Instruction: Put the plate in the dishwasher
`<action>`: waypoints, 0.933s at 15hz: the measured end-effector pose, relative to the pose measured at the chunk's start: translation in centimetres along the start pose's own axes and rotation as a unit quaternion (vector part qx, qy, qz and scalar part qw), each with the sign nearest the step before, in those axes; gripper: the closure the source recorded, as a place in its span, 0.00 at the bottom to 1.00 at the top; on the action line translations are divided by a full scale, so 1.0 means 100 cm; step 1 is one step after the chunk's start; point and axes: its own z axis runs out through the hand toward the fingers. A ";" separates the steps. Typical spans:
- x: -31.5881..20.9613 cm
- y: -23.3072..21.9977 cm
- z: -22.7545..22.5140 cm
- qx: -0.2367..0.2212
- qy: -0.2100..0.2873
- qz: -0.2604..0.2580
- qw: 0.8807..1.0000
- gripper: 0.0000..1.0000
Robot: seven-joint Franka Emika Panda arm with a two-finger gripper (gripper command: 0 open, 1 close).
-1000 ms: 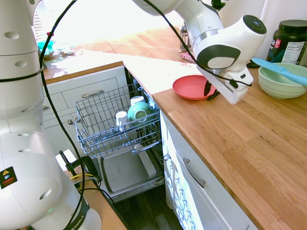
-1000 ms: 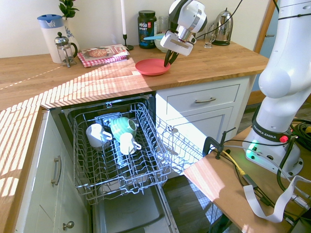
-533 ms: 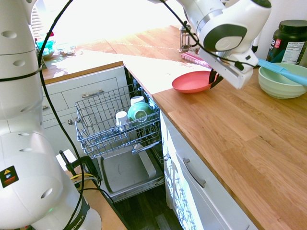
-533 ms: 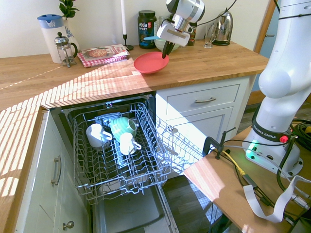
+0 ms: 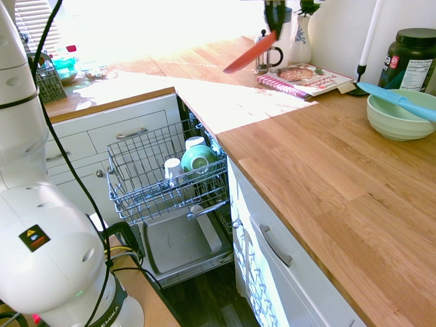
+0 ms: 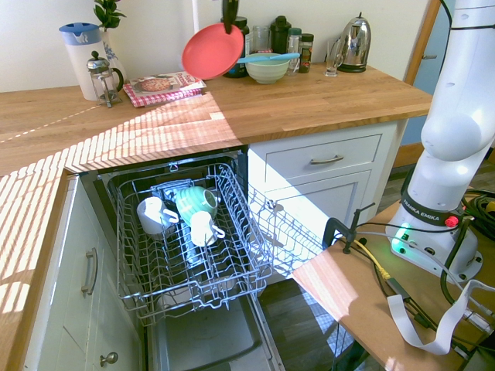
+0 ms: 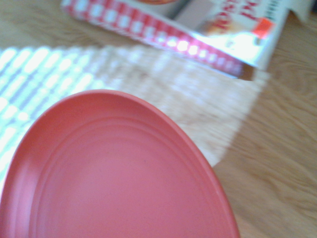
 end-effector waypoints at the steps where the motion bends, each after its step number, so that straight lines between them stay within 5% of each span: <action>1: -0.051 -0.040 0.012 -0.015 0.018 -0.032 0.999 1.00; 4: -0.219 -0.115 0.075 -0.057 0.084 -0.114 0.988 1.00; 8: -0.409 -0.145 0.178 -0.101 0.201 -0.202 0.953 1.00; 11: -0.469 -0.172 0.246 -0.152 0.277 -0.243 0.917 1.00; 14: -0.483 -0.206 0.275 -0.171 0.278 -0.255 0.910 1.00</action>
